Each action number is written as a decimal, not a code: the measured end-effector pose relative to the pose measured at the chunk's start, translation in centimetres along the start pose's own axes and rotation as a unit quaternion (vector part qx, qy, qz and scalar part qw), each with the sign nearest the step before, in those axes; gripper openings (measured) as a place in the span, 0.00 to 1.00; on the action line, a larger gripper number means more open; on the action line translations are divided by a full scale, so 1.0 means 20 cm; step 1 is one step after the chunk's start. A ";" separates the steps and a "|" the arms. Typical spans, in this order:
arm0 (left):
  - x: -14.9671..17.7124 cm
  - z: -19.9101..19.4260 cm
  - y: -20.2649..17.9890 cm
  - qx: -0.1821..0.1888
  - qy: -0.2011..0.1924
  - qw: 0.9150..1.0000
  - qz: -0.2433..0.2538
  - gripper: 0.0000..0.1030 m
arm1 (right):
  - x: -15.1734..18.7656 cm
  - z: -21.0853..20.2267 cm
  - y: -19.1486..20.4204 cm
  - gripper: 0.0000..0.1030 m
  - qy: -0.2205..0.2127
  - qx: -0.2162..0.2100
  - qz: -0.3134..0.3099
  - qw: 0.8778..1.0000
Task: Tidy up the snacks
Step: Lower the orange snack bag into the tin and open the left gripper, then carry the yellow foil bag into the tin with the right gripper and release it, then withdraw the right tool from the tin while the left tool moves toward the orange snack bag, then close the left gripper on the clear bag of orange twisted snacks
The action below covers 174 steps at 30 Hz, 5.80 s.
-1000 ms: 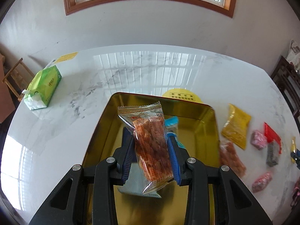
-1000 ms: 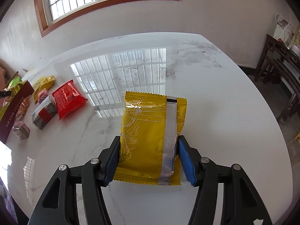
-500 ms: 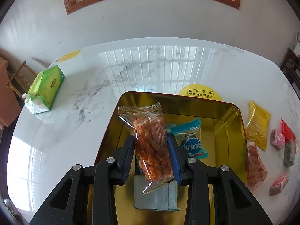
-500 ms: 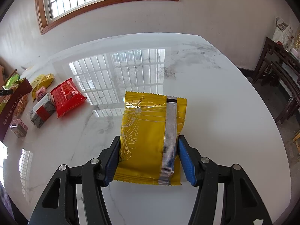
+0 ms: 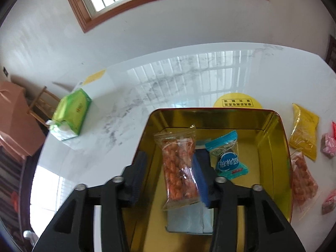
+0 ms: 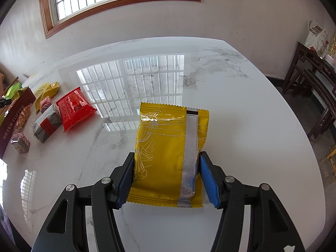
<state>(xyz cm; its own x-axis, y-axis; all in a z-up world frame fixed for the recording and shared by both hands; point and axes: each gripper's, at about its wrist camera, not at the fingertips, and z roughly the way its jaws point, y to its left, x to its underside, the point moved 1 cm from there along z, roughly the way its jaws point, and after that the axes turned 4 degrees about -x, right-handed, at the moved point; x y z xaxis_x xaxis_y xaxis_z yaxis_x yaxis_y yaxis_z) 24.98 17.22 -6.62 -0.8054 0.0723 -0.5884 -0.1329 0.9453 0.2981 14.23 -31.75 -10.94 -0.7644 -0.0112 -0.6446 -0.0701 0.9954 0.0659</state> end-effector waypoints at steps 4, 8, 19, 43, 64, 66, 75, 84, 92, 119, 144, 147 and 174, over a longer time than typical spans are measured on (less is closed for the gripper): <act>0.03 -0.10 -0.02 -0.022 -0.033 0.999 0.008 0.65 | 0.00 0.00 0.00 0.54 0.000 0.000 0.000 1.000; 0.08 -0.22 -0.03 -0.034 -0.052 0.998 -0.002 0.70 | 0.00 0.00 0.00 0.54 -0.001 -0.002 0.004 1.000; 0.22 -0.53 -0.09 -0.009 -0.075 0.997 -0.026 0.72 | -0.01 -0.02 -0.02 0.54 -0.001 -0.007 0.028 1.000; 0.43 -0.77 -0.11 -0.019 -0.086 0.996 -0.028 0.73 | -0.35 -0.36 0.87 0.54 -0.061 -0.162 -0.079 0.982; 0.61 -0.70 0.26 -0.050 -0.059 0.993 -0.093 0.74 | -0.51 0.04 1.97 0.54 0.032 -0.280 -0.140 0.949; 0.62 -0.68 0.28 -0.053 -0.055 0.992 -0.096 0.74 | -0.51 0.11 2.00 0.54 0.044 -0.277 -0.131 0.951; 0.64 -0.61 0.34 -0.058 -0.044 0.992 -0.105 0.74 | -0.50 0.30 2.10 0.54 0.070 -0.262 -0.114 0.956; 0.63 -0.57 0.36 -0.055 -0.038 0.992 -0.110 0.74 | -0.52 0.36 2.14 0.54 0.073 -0.256 -0.110 0.958; 0.63 -0.56 0.37 -0.053 -0.034 0.992 -0.112 0.74 | -0.49 0.36 2.14 0.55 0.072 -0.252 -0.117 0.958; 0.61 -0.60 0.34 -0.063 -0.042 0.992 -0.101 0.74 | -0.44 -0.03 1.75 0.56 -0.014 -0.257 -0.094 0.962; 0.31 -0.82 -0.29 0.232 0.030 0.972 -0.034 0.74 | 0.00 -0.08 0.20 0.56 -0.050 0.013 0.041 0.998; 0.23 -0.74 -0.43 0.255 0.069 0.964 -0.044 0.74 | 0.01 -0.13 0.18 0.56 -0.068 0.005 0.034 0.997; 0.04 -0.11 -0.71 0.173 0.202 0.955 -0.127 0.68 | 0.03 -0.15 0.22 0.56 -0.087 -0.056 0.017 0.994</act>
<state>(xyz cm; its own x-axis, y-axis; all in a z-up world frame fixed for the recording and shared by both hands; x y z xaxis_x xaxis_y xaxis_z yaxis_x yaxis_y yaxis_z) 24.97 3.23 -9.61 -0.9390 -0.2368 -0.2495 -0.2116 0.9695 -0.1239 11.58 -27.57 -8.72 -0.6454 0.0484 -0.7623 -0.1248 0.9779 0.1677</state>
